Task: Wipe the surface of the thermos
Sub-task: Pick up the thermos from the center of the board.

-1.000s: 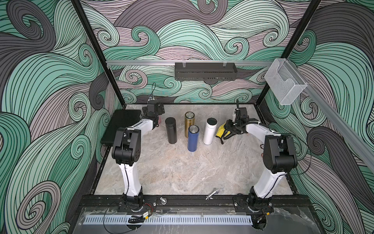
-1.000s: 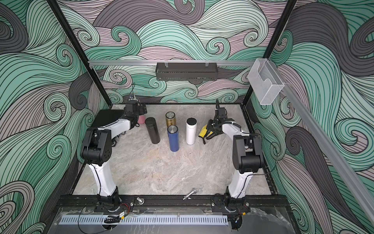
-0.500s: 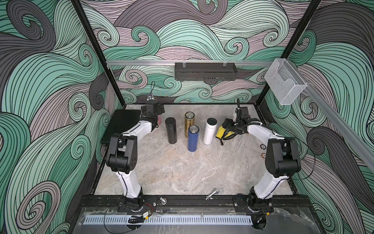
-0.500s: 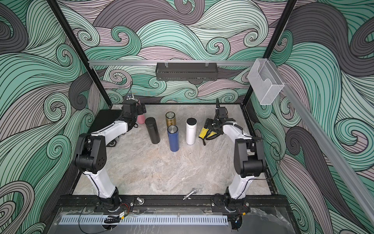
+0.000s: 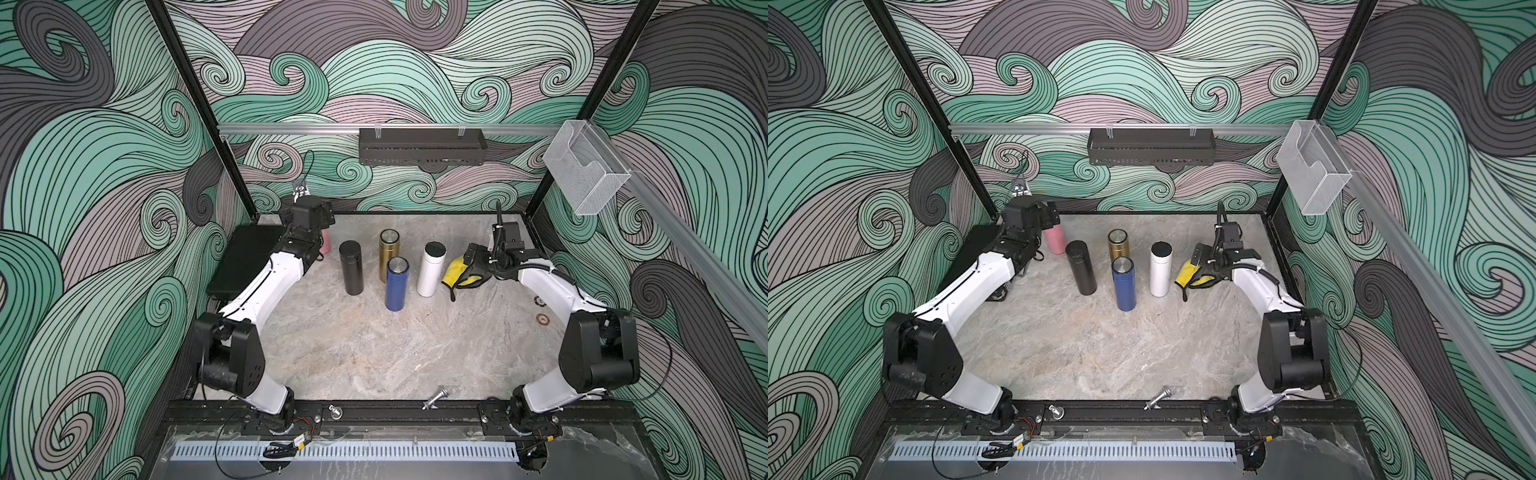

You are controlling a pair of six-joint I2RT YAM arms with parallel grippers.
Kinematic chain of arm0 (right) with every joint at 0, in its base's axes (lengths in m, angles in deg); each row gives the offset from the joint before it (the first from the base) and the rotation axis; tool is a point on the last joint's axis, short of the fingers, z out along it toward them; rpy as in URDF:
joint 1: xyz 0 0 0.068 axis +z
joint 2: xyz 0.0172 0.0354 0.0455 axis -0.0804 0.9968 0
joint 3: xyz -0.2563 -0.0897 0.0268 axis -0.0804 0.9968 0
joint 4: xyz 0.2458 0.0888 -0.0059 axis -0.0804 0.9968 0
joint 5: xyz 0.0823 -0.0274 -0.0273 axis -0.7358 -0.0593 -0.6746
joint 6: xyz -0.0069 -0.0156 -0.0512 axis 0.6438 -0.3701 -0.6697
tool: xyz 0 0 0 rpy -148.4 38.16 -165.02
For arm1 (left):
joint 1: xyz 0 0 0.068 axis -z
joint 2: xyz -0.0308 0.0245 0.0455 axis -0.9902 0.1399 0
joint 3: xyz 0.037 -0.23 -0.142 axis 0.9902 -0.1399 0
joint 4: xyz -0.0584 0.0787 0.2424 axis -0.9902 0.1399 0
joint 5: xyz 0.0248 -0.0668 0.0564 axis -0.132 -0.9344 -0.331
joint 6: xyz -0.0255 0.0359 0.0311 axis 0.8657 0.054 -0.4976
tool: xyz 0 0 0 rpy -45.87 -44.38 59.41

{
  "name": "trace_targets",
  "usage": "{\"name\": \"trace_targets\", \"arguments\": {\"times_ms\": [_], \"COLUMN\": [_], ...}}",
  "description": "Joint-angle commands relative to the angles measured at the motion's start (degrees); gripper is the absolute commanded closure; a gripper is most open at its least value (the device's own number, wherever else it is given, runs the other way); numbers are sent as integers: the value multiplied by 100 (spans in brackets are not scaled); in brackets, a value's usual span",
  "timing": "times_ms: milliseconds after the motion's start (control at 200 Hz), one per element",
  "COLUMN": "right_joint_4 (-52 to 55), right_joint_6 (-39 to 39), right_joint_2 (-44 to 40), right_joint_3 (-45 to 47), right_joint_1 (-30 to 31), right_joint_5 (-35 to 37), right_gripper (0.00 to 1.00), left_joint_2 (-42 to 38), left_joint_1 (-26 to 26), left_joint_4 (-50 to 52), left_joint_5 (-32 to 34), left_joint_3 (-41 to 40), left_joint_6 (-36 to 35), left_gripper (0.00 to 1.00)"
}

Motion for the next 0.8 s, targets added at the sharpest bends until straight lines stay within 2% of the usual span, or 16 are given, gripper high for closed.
{"name": "trace_targets", "arguments": {"times_ms": [0,80,165,220,330,415,540,675,796], "right_joint_4": [-240,118,275,472,470,494,698,37,87], "right_joint_6": [23,-75,19,-36,-72,109,210,287,318], "right_joint_2": [-36,47,-72,-138,-610,-950,-1318,-1861,-1772], "right_joint_3": [-42,-345,-466,-557,-239,32,292,955,873], "right_joint_1": [91,129,138,164,404,533,677,711,710], "right_joint_5": [215,54,-216,-503,-316,-295,-191,-516,-675], "right_gripper": [1,1,1,1,1,1,1,1,1], "left_joint_2": [-469,-854,-1216,-1507,-2002,-2174,-2432,-2849,-2782], "left_joint_1": [28,35,85,238,856,1206,1256,1288,1309], "left_joint_4": [1744,2251,2454,2348,1828,2229,2659,2174,2038], "left_joint_5": [652,460,-513,-751,-652,-650,-855,-1173,-1587], "left_joint_3": [585,609,445,148,-472,-474,-639,-1312,-1464], "left_joint_6": [906,1122,753,701,528,681,939,804,918], "left_gripper": [1,1,1,1,1,1,1,1,1]}}
